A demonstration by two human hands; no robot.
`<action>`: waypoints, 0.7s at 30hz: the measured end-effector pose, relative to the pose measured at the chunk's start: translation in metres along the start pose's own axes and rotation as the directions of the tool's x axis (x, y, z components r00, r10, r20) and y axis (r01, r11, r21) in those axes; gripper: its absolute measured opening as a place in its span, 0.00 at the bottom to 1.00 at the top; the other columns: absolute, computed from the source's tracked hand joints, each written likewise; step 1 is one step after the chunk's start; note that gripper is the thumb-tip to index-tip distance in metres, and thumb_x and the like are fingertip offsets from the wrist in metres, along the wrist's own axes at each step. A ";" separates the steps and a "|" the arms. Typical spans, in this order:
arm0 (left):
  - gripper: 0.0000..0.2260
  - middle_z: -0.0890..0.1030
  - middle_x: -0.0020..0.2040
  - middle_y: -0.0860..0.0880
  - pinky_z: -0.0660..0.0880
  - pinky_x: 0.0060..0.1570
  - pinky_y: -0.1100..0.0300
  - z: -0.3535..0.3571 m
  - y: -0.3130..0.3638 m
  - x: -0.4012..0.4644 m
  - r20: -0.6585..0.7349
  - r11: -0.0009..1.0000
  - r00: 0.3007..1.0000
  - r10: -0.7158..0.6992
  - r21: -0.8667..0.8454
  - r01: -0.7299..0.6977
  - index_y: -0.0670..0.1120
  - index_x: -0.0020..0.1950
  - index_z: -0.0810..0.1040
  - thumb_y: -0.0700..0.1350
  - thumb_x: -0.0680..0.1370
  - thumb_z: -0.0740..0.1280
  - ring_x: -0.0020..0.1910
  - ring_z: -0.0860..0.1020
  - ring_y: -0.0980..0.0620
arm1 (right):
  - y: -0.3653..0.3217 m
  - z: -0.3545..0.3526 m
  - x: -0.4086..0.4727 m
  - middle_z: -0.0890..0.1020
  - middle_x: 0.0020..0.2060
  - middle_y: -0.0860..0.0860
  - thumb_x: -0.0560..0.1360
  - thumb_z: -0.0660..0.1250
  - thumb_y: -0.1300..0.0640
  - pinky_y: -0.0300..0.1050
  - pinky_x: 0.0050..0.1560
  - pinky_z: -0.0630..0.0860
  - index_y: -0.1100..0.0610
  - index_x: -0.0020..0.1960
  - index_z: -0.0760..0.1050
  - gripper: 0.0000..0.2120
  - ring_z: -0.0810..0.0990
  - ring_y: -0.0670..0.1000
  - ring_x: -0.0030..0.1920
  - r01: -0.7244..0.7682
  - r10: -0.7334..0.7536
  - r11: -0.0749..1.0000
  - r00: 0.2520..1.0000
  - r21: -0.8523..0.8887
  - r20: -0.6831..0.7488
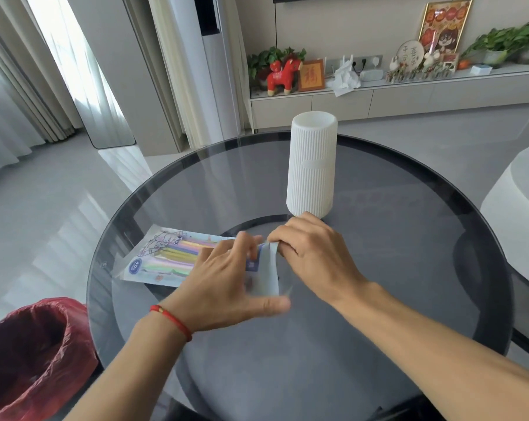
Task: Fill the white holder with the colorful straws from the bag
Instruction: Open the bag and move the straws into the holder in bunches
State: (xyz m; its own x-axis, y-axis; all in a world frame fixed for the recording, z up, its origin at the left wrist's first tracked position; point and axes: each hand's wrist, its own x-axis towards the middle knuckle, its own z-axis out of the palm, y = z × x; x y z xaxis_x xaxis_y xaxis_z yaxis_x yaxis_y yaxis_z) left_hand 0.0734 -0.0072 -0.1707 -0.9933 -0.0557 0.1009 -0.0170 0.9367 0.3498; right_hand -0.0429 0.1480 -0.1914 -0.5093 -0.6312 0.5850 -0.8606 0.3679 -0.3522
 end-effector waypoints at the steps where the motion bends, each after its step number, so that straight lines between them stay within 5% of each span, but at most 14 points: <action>1: 0.37 0.72 0.62 0.60 0.65 0.59 0.52 -0.002 -0.008 0.000 0.069 0.999 0.998 0.005 0.043 -0.008 0.56 0.59 0.61 0.77 0.61 0.67 0.56 0.67 0.54 | 0.003 0.000 0.000 0.85 0.37 0.53 0.72 0.75 0.70 0.59 0.34 0.81 0.58 0.48 0.87 0.10 0.82 0.60 0.43 -0.009 0.009 1.000 1.000 0.009 -0.012; 4: 0.44 0.76 0.59 0.58 0.69 0.57 0.49 0.003 -0.022 0.011 -0.004 0.972 1.000 0.020 0.236 -0.018 0.60 0.71 0.59 0.70 0.60 0.72 0.59 0.71 0.49 | 0.005 -0.003 0.001 0.87 0.35 0.53 0.70 0.77 0.70 0.56 0.33 0.81 0.58 0.47 0.89 0.10 0.84 0.60 0.39 -0.014 0.018 0.999 0.994 0.038 -0.105; 9: 0.27 0.79 0.45 0.60 0.68 0.56 0.46 0.003 -0.033 0.023 -0.246 0.988 0.969 -0.009 0.145 0.046 0.59 0.58 0.72 0.65 0.64 0.74 0.50 0.77 0.52 | 0.007 -0.009 0.002 0.80 0.36 0.37 0.73 0.79 0.60 0.44 0.38 0.77 0.54 0.44 0.81 0.07 0.74 0.44 0.36 -0.215 0.261 0.950 0.944 0.226 -0.201; 13: 0.27 0.78 0.43 0.58 0.70 0.56 0.47 0.004 -0.041 0.021 -0.284 0.994 0.959 -0.022 0.099 0.052 0.57 0.57 0.72 0.67 0.63 0.73 0.45 0.78 0.51 | 0.007 -0.007 -0.006 0.82 0.29 0.36 0.75 0.78 0.52 0.28 0.31 0.68 0.49 0.45 0.86 0.02 0.76 0.41 0.25 -0.425 0.382 0.731 0.903 0.533 0.197; 16: 0.29 0.78 0.43 0.59 0.70 0.54 0.48 0.007 -0.037 0.021 -0.269 0.995 0.963 -0.011 0.093 0.038 0.58 0.58 0.71 0.67 0.62 0.73 0.44 0.78 0.52 | 0.002 0.001 -0.007 0.88 0.51 0.36 0.79 0.73 0.53 0.34 0.30 0.74 0.42 0.59 0.85 0.11 0.79 0.47 0.23 -0.470 0.274 0.709 0.871 0.526 0.408; 18: 0.30 0.79 0.45 0.60 0.70 0.54 0.48 0.009 -0.035 0.019 -0.259 0.995 0.966 -0.015 0.087 0.039 0.59 0.60 0.70 0.67 0.62 0.73 0.45 0.78 0.53 | 0.000 0.007 -0.005 0.88 0.52 0.37 0.79 0.72 0.57 0.45 0.27 0.78 0.44 0.58 0.87 0.12 0.77 0.51 0.20 -0.490 0.257 0.683 0.856 0.542 0.449; 21: 0.33 0.79 0.50 0.60 0.70 0.56 0.50 0.009 -0.038 0.015 -0.252 0.996 0.966 -0.048 0.063 0.066 0.60 0.63 0.71 0.68 0.62 0.74 0.50 0.78 0.53 | 0.006 0.010 -0.002 0.89 0.38 0.43 0.78 0.74 0.58 0.38 0.22 0.69 0.48 0.52 0.90 0.08 0.70 0.49 0.18 -0.510 0.335 0.656 0.858 0.557 0.391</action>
State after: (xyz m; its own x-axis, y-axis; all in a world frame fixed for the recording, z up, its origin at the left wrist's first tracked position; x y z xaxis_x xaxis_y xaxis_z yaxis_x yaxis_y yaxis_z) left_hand 0.0580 -0.0402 -0.1907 -0.9305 -0.1857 0.3158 -0.0893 0.9510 0.2962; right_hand -0.0468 0.1444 -0.2018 -0.7220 -0.6849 0.0984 -0.3012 0.1831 -0.9358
